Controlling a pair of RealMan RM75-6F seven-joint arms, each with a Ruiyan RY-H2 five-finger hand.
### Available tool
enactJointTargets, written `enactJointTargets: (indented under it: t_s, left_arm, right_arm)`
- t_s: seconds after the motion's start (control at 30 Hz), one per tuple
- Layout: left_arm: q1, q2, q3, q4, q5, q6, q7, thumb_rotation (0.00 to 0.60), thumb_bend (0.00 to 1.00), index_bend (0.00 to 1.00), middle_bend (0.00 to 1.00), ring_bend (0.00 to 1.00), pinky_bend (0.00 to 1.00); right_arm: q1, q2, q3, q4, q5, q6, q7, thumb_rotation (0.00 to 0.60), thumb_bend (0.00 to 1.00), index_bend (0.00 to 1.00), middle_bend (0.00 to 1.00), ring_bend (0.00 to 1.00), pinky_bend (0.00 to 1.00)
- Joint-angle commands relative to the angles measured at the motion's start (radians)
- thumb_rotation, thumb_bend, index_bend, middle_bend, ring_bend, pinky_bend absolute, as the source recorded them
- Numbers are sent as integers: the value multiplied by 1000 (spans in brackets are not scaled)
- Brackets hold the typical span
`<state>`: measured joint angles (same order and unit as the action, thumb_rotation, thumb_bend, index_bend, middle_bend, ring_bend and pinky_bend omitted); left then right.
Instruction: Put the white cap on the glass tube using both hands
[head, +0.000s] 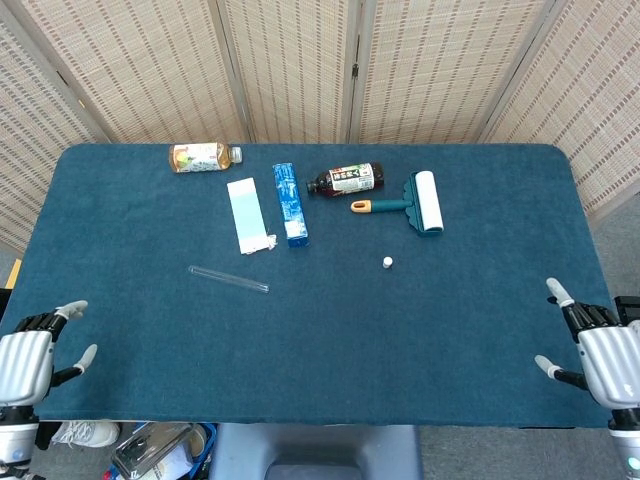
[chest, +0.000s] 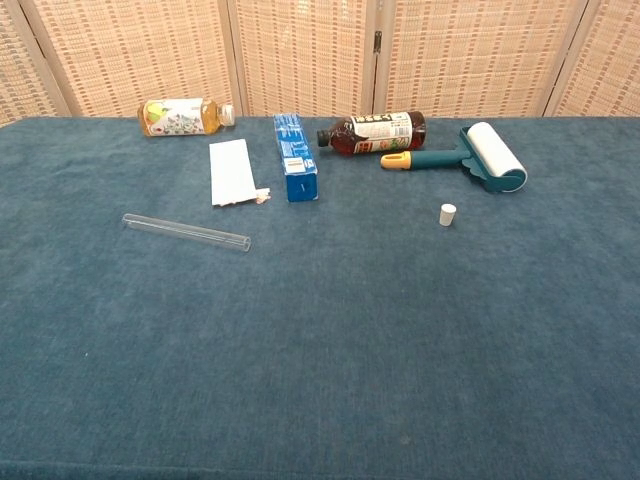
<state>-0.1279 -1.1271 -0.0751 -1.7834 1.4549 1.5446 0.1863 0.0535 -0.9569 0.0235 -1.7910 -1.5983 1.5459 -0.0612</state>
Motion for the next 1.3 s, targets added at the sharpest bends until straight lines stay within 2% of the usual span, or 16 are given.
enactJointTargets:
  t_s: [0.03,0.1,0.17,0.3,0.33,0.43,0.5,0.6,0.77,1.03,1.3]
  left_arm:
    - [-40,7,-33,21,3,-35,-11,600,243,277,382,408,346]
    - [-71,10,-55,35,3,-63,-16,600,243,293,422,451,364]
    - [-119,9,-86,58,4,-106,-26,600,243,305,478,502,450]
    - [-238,-1,-133,115,-2,-245,-50,600,243,308,640,650,704]
    - [-265,-3,-140,127,-4,-280,-55,600,243,310,669,678,741]
    - [-356,-14,-153,168,-13,-407,-67,600,243,322,879,861,945]
    - [-407,-28,-160,199,-27,-478,-70,600,243,329,964,935,998]
    - [-481,-70,-170,259,-58,-571,-64,600,243,349,1000,996,1000]
    - [-581,-149,-176,362,-132,-703,-31,600,243,373,1000,1000,1000]
    - [-676,-267,-166,496,-246,-815,28,600,243,403,1000,1000,1000]
    - [-734,-335,-147,577,-368,-896,87,600,246,427,1000,1000,1000]
  right_arm:
    - [7,7,10,-9,15,-10,-2,600,0,0,274,296,308]
    - [16,14,17,-19,27,-25,-8,600,0,0,275,297,308]
    - [31,24,26,-34,40,-50,-19,600,0,0,276,297,308]
    - [62,41,39,-65,60,-100,-40,600,0,0,277,297,308]
    - [67,43,41,-70,63,-108,-43,600,0,0,277,297,308]
    - [78,50,46,-82,75,-127,-52,600,0,0,277,297,308]
    - [82,52,48,-88,82,-133,-58,600,0,0,276,297,308]
    - [85,57,49,-96,89,-140,-64,600,0,0,277,297,308]
    - [86,59,48,-98,96,-145,-66,600,0,0,276,297,308]
    - [85,53,46,-84,103,-148,-50,600,0,0,277,298,308]
    - [87,48,44,-67,103,-152,-32,600,0,0,277,297,308]
